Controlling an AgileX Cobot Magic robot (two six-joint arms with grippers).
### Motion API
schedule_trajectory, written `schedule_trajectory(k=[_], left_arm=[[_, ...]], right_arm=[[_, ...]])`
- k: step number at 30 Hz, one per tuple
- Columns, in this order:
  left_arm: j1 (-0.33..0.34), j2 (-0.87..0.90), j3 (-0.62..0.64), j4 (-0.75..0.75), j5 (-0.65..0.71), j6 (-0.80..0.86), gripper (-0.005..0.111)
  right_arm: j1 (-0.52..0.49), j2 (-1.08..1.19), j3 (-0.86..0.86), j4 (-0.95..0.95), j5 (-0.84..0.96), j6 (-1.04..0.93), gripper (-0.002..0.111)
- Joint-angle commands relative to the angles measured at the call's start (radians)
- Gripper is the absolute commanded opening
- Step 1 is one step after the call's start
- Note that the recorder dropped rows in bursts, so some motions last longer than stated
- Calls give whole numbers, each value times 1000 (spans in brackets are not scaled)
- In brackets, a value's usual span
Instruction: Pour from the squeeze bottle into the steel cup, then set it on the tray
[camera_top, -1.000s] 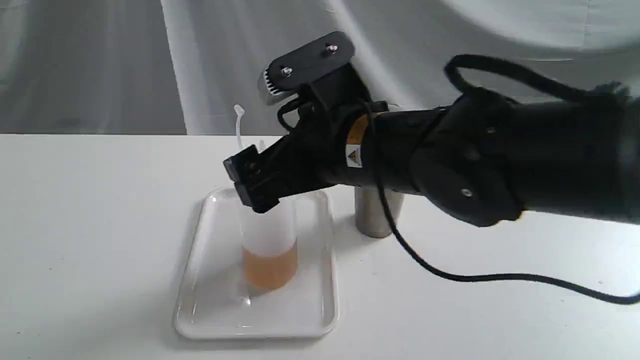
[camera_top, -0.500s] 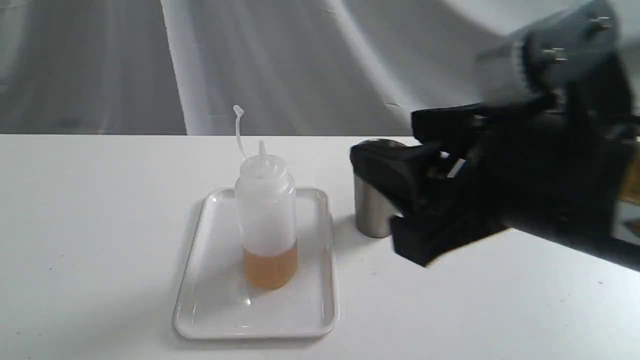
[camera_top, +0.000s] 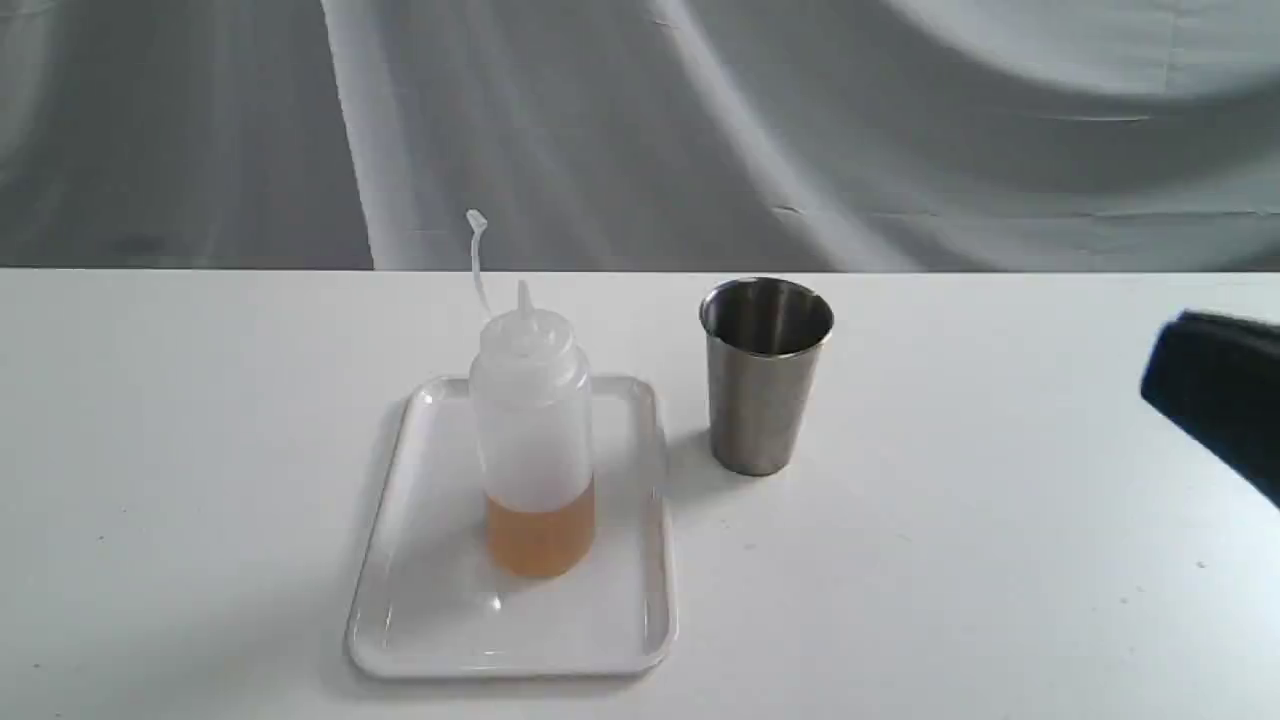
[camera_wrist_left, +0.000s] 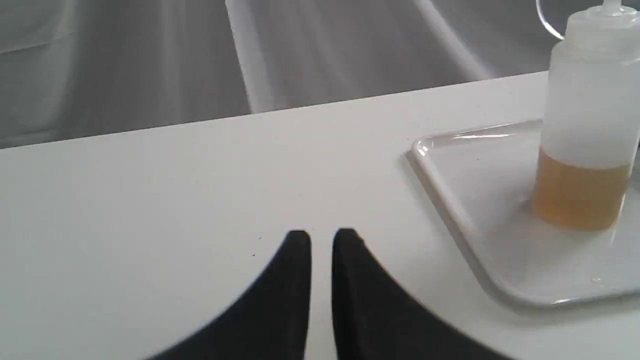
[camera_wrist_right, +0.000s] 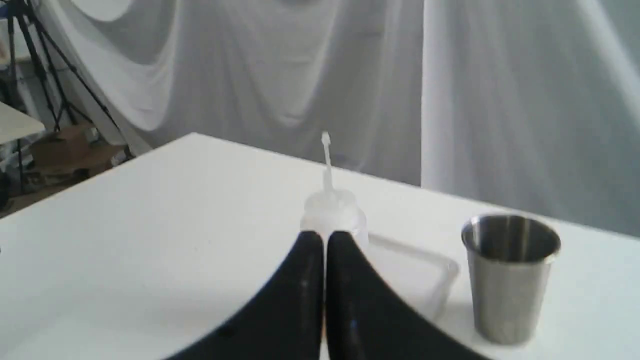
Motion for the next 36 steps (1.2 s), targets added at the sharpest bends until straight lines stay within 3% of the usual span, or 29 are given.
schedule_trajectory(k=[1,11,19,36], left_arm=[[-3,-5,4,3,-7,-2,8],[-3,-5,4,3,-7,-2,8],[-3,-5,4,3,-7,-2,8],[-3,-5,4,3,-7,-2,8]], right_arm=[[5,-41,14,64,155,5,0],[5,-47,14,7,13,5,0],[0,-52,16,2,5,6,0],[-357,-343,408,-8,-355,6,0]])
